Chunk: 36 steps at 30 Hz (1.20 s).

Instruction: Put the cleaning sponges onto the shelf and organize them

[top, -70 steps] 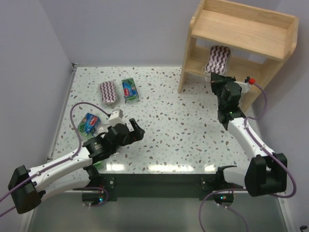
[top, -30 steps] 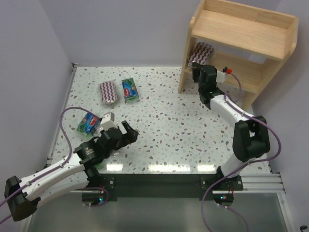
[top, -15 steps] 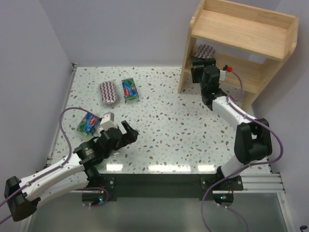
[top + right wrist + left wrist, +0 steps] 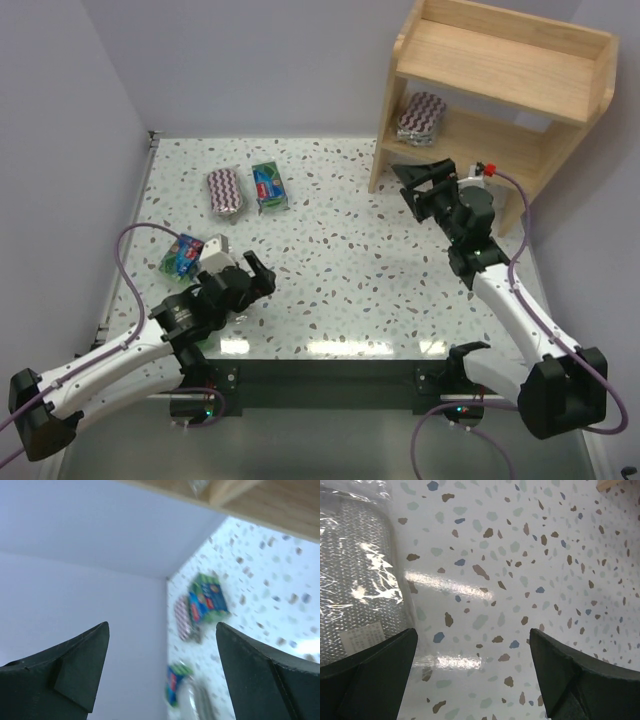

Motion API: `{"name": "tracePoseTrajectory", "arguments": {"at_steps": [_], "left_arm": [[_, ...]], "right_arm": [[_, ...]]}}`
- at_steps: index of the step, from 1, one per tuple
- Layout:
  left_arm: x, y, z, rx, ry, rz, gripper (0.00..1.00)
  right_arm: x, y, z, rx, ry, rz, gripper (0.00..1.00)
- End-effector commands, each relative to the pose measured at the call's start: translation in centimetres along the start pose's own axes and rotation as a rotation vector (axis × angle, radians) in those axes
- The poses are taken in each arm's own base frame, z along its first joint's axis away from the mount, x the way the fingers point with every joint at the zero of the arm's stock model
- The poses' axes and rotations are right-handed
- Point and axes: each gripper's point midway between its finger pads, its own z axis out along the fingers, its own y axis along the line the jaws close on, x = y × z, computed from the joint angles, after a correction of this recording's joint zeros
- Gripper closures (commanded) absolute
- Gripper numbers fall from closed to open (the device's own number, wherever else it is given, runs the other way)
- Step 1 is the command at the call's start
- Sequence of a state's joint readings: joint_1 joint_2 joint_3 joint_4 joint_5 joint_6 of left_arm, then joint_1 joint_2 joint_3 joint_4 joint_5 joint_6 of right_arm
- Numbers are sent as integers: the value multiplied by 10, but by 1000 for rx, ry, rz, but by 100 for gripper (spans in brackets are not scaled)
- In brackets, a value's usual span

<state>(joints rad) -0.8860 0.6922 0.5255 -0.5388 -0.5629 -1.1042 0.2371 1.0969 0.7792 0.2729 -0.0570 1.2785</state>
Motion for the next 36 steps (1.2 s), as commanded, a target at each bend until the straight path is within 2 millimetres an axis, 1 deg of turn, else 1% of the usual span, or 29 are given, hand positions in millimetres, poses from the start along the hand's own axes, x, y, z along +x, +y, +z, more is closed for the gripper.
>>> {"name": "tracePoseTrajectory", "arguments": {"at_steps": [1,2,3,4,5,6,7,8,9,10,11,16,18,19,20,21,22,23,24,25,27,28,29,31,32,33,34,35,36], "left_arm": [[-21,23,-1,-120,-73,14,0],[-21,28,0,-145,-67,21,0],[-17,39,4,-195,-45,52,0],[-19,50,8,-245,-29,35,0],[-15,64,12,-306,7,70,0],[-15,71,15,-340,19,67,0],[-18,81,16,-382,21,53,0],[-18,85,18,-406,24,54,0],[-18,91,20,-433,27,51,0],[-18,93,21,-447,24,54,0],[-20,90,26,-435,16,46,0],[-6,86,49,-424,89,99,2],[1,76,62,-364,113,124,5],[8,67,66,-304,147,124,7],[5,54,72,-236,133,129,10],[6,44,74,-187,134,130,15],[13,35,75,-126,166,132,18],[7,21,77,-62,146,126,22],[7,12,77,-17,148,142,33],[9,2,74,39,166,142,37],[3,-22,71,155,147,145,47],[8,-36,66,239,178,147,50],[0,-56,63,333,147,139,53],[14,-72,54,454,207,134,61],[10,-89,51,542,190,105,64],[23,-88,49,585,224,85,69],[33,-98,37,680,276,68,71],[26,-116,30,782,250,-11,72],[41,-109,27,808,285,-50,73]], "right_arm": [[53,-54,-31,98,287,-242,9],[60,-65,-36,118,327,-272,9],[71,-78,-43,137,376,-299,9],[82,-86,-50,127,424,-366,9],[87,-88,-55,112,448,-395,9],[96,-102,-63,144,488,-413,9],[102,-110,-70,151,525,-456,8],[105,-112,-76,148,544,-469,8],[108,-121,-80,163,558,-474,8],[110,-126,-84,168,569,-483,8],[111,-129,-86,169,575,-488,8],[116,-147,-94,192,609,-508,8],[119,-151,-96,199,624,-507,8],[120,-152,-95,196,626,-509,8],[120,-153,-96,196,627,-509,8],[121,-156,-97,203,632,-508,9],[122,-159,-97,205,639,-514,9],[121,-159,-98,206,639,-516,9],[122,-162,-98,214,642,-521,9],[121,-164,-99,221,643,-530,9],[119,-164,-100,226,640,-540,9],[118,-167,-102,237,645,-552,10],[116,-166,-102,242,635,-560,10],[114,-166,-102,250,630,-574,10],[112,-165,-102,255,626,-580,10],[112,-166,-102,261,628,-585,10],[111,-168,-103,272,632,-593,10],[110,-167,-102,275,633,-599,10],[108,-172,-104,298,633,-611,10]]}}
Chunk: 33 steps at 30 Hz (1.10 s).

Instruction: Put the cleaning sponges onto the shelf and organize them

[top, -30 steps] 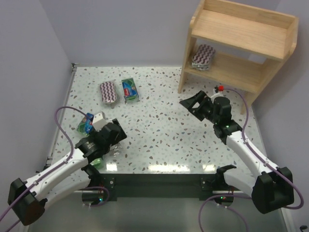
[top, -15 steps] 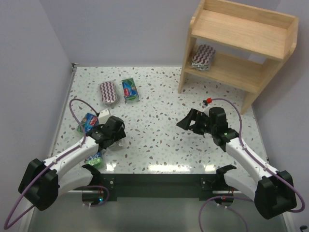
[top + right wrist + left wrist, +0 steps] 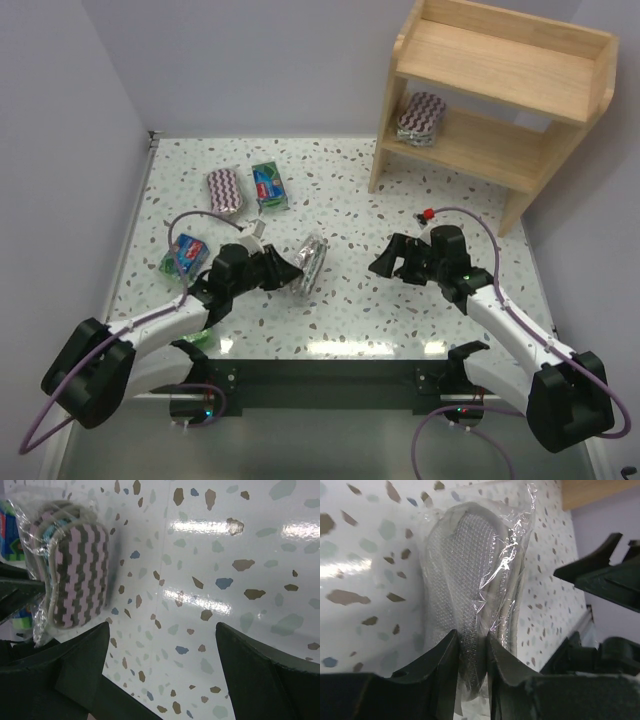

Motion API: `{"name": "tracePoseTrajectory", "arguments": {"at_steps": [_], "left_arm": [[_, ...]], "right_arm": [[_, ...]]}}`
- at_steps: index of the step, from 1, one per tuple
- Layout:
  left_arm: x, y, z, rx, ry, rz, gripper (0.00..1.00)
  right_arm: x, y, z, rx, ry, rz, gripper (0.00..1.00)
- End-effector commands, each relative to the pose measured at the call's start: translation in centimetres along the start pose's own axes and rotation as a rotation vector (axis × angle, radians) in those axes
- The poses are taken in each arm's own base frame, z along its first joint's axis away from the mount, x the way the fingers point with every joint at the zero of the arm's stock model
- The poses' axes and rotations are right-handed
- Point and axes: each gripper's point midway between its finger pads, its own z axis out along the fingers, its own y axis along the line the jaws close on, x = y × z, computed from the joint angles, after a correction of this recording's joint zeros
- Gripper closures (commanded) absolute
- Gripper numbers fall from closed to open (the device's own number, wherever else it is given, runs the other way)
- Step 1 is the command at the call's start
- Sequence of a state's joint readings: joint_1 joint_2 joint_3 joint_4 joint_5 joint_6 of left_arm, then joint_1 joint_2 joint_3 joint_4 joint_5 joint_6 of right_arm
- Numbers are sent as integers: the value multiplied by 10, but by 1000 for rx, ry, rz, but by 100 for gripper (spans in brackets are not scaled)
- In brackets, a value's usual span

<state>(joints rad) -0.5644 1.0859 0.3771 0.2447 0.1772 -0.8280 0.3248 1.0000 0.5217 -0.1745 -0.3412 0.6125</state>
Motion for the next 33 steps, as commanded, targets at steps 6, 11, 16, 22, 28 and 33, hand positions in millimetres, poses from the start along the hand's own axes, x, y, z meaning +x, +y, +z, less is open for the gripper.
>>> {"name": "tracePoseTrajectory", "arguments": {"at_steps": [6,11,16,22,28,33], "left_arm": [[30,-62,-1,476,62,-186,71],[38,-40,14,396,59,-237,69],[37,-14,37,183,44,-183,36],[29,40,29,-270,21,-44,18],[29,70,20,-433,25,8,20],[36,88,13,-528,68,52,25]], "right_arm": [[-13,-14,-8,125,-1,-93,11],[-6,-6,-3,83,58,-133,16],[12,6,9,65,127,-193,18],[21,10,18,51,162,-216,18],[24,15,27,43,188,-231,18],[26,22,35,19,199,-235,18]]}}
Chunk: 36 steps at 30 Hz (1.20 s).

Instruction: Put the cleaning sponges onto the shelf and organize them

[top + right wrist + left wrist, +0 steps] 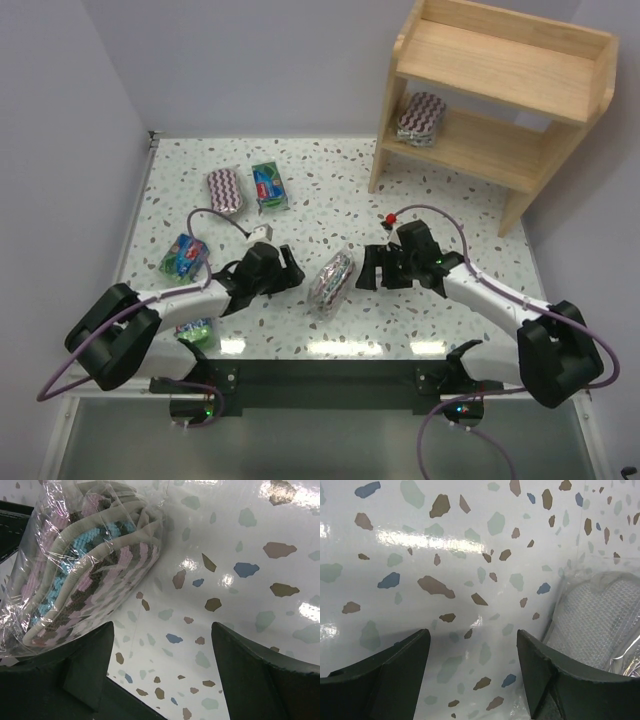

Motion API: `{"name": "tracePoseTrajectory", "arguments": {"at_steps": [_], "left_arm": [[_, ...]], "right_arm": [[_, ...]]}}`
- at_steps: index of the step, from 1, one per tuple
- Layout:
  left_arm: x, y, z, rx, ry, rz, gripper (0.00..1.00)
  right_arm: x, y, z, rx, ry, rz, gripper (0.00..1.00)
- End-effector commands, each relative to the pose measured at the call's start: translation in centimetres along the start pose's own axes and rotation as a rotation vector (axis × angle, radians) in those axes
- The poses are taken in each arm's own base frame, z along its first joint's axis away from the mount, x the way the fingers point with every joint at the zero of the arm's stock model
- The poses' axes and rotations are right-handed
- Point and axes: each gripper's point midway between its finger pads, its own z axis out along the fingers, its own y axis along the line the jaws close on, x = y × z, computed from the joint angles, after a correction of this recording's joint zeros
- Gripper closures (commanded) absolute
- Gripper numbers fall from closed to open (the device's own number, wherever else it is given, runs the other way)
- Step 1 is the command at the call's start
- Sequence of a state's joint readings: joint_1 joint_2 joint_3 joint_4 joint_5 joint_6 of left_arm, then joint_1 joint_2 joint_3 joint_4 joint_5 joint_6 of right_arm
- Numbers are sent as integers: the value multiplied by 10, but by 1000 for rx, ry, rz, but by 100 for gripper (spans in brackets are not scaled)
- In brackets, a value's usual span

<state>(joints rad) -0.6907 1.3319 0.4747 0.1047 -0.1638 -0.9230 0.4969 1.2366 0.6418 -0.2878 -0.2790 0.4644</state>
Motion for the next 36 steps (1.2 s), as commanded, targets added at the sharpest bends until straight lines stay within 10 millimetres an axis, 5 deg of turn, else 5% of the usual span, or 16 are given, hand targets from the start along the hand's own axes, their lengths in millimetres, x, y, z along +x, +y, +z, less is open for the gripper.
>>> {"name": "tracePoseTrajectory", "arguments": {"at_steps": [1,8,17,27,30,36], "left_arm": [[5,34,-4,-158,18,80,25],[-28,14,-29,-97,-109,63,25],[-49,21,-49,-159,-175,90,24],[-71,-24,-49,42,-249,237,27],[-72,-26,-36,20,-232,292,38],[-38,-52,-12,183,-100,368,75]], "right_arm": [[-27,21,4,-52,-55,-49,18],[-45,49,28,-88,-63,-67,18],[-50,68,64,-50,-17,-120,19],[-65,70,19,-31,-165,-75,14],[-56,62,7,-4,-163,-49,14],[-33,52,-12,-9,-162,-24,14]]}}
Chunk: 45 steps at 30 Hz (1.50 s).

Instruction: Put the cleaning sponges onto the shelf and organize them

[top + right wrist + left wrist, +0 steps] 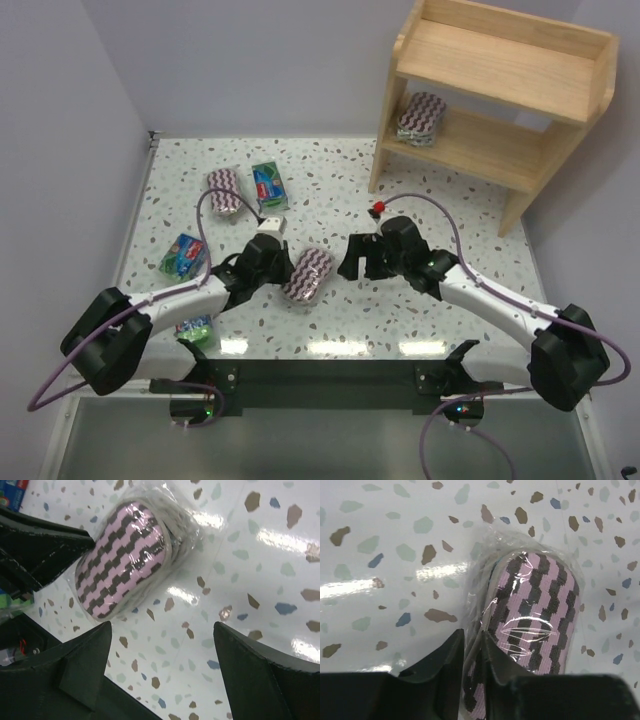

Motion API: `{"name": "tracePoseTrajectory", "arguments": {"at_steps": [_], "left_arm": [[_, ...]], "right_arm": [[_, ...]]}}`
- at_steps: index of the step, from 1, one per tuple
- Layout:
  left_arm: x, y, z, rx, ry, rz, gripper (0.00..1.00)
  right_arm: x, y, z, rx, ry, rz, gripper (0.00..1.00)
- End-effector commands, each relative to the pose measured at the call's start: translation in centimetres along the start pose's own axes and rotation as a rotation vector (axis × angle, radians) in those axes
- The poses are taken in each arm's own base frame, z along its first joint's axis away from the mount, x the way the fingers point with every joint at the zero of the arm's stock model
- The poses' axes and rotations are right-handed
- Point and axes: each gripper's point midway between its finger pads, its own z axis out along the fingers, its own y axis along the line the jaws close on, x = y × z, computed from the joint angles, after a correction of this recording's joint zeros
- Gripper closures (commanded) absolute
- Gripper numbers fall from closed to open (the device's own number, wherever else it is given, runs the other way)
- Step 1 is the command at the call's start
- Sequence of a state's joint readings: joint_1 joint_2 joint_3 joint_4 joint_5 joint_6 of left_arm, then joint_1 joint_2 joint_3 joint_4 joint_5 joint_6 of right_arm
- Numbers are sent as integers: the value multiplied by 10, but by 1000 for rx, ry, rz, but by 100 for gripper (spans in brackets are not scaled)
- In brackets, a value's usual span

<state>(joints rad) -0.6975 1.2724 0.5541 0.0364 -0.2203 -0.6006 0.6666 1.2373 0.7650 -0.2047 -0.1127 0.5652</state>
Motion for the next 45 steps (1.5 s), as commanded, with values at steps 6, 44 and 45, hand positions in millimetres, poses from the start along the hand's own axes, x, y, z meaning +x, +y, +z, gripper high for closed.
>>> {"name": "tracePoseTrajectory", "arguments": {"at_steps": [6,44,45], "left_arm": [[-3,-71,-3,320,8,38,81],[5,-128,58,135,-132,-652,100],[3,-118,60,79,-158,-665,100]], "right_arm": [[29,-20,-24,57,37,32,12],[41,-54,-49,240,6,158,8],[42,-54,-49,240,4,162,7]]}}
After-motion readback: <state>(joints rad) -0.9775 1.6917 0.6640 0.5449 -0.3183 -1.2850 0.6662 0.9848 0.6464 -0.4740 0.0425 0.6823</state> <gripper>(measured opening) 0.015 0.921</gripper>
